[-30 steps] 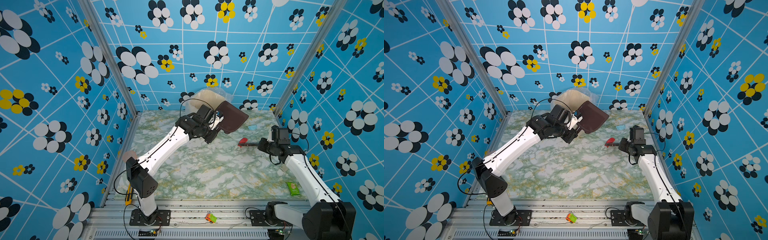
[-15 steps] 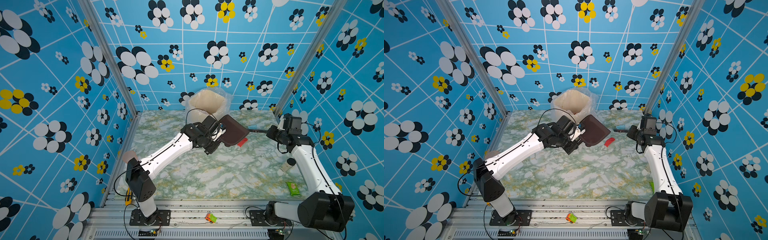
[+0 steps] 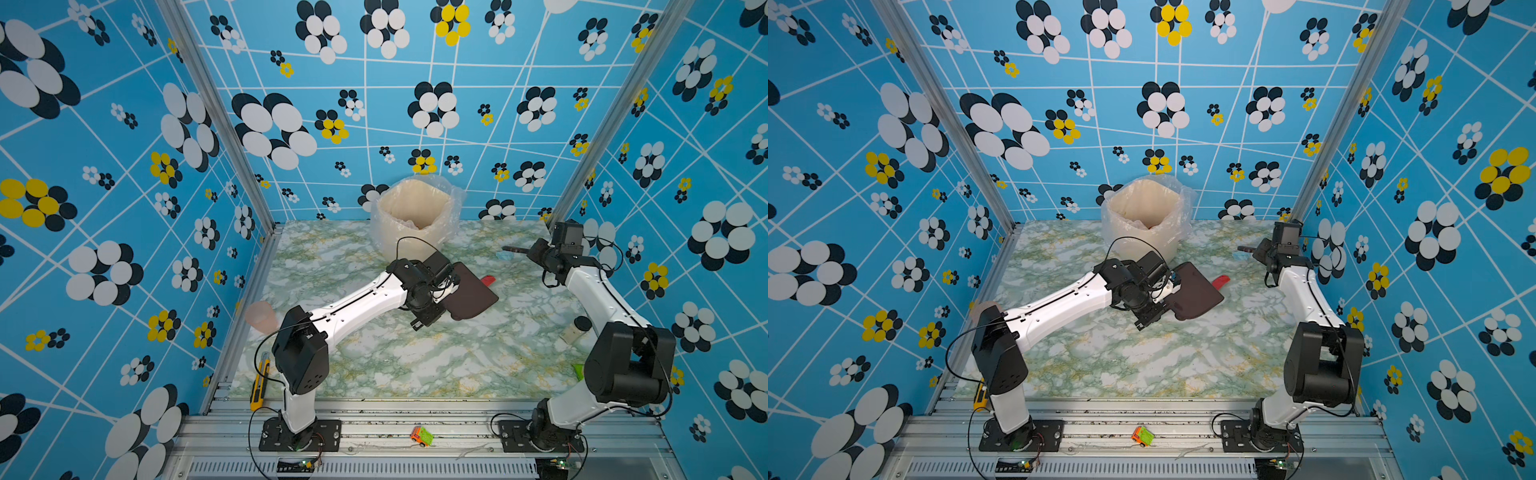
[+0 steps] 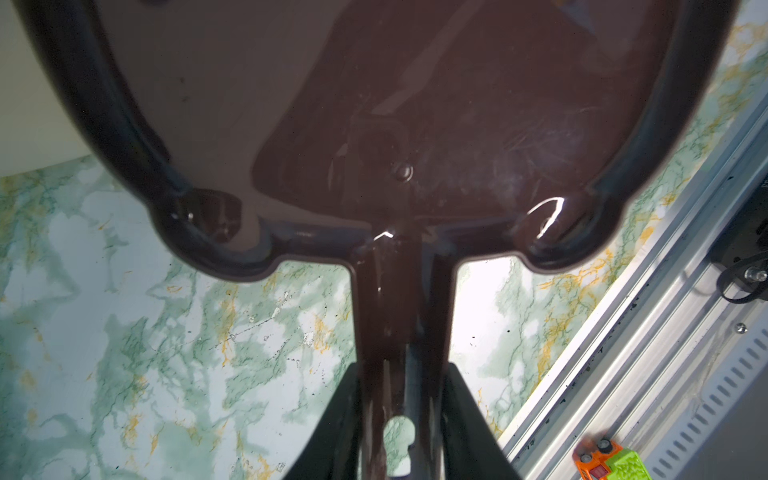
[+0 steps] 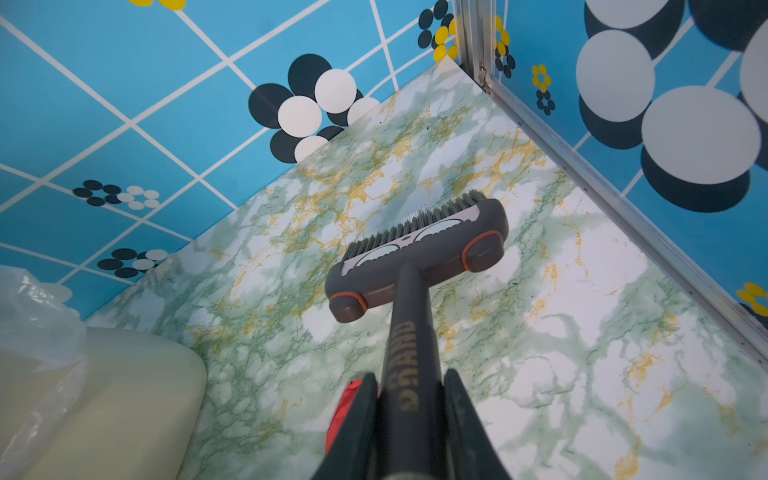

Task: Sweep away the paper scraps from the table
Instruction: 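Set the dustpan flat with the left gripper while the right brush approaches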

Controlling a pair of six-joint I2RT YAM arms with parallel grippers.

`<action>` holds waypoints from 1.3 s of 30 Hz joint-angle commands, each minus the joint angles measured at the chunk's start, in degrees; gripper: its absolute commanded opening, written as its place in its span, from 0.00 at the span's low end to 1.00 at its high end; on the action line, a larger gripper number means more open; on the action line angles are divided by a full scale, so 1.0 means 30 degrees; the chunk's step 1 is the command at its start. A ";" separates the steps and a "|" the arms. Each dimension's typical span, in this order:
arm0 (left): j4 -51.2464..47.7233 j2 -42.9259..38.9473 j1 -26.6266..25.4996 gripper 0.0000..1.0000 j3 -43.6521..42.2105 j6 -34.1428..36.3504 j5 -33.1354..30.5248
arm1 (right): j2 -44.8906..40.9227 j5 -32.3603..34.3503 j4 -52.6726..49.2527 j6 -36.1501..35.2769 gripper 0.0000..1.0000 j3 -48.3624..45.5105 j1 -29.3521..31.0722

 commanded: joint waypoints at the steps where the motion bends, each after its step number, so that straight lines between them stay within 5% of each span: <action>1: -0.1100 0.0933 -0.0056 0.00 0.0067 0.0439 0.0318 | -0.0056 0.0153 0.0616 -0.0240 0.00 0.0502 -0.0068; 23: -0.2795 0.4774 -0.0173 0.00 0.0891 0.0898 0.0304 | -0.4089 -0.3224 -0.3309 -0.2185 0.00 -0.4177 0.0919; 32: -0.2506 0.5197 0.0076 0.00 0.1205 0.1215 0.0612 | -0.6643 -0.5468 -0.7820 -0.2765 0.00 -0.4702 0.2261; 39: -0.2599 0.5360 0.0119 0.00 0.1445 0.1279 0.0655 | -0.9671 -0.4218 -0.6895 -0.2622 0.00 -0.4988 0.2271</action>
